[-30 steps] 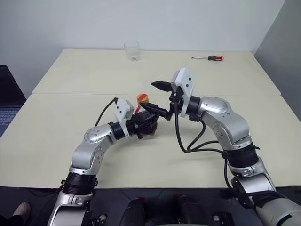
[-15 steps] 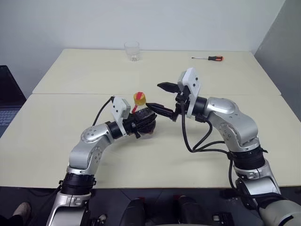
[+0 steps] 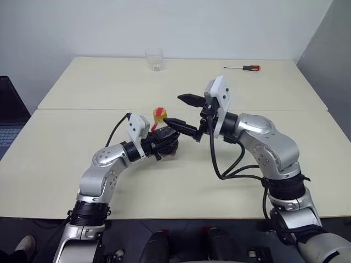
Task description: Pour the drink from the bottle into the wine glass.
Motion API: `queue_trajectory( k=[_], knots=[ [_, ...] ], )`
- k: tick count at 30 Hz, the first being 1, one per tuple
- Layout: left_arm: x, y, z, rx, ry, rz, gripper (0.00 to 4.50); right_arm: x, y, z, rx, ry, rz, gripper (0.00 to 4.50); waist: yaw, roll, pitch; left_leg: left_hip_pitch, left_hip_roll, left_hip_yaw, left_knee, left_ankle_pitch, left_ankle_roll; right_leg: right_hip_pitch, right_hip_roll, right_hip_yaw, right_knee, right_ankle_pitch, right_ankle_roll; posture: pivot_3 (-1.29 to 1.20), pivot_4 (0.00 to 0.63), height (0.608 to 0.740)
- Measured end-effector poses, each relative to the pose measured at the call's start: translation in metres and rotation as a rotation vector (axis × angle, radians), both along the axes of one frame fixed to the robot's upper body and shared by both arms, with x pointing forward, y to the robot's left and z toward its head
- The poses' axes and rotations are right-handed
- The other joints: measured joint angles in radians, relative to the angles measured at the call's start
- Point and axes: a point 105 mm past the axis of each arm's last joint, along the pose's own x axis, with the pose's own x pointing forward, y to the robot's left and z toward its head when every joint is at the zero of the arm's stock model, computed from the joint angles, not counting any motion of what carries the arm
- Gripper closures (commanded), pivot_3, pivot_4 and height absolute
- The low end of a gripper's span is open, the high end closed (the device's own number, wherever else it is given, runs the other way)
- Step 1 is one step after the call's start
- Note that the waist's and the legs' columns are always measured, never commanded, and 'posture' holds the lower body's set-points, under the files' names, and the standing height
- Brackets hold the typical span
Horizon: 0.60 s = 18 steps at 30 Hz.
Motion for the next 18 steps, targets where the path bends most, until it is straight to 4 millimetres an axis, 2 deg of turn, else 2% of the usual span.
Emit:
queue_trajectory(
  k=[18],
  knots=[
    [0.0, -0.006, 0.0, -0.021, 0.001, -0.009, 3.03, 0.0, 0.023, -0.001, 0.029, 0.0, 0.026, 0.04, 0.0, 0.0, 0.0, 0.0, 0.0, 0.0, 0.0, 0.0, 0.0, 0.0, 0.0, 0.0, 0.0, 0.0, 0.0, 0.0, 0.15, 0.74]
  ],
)
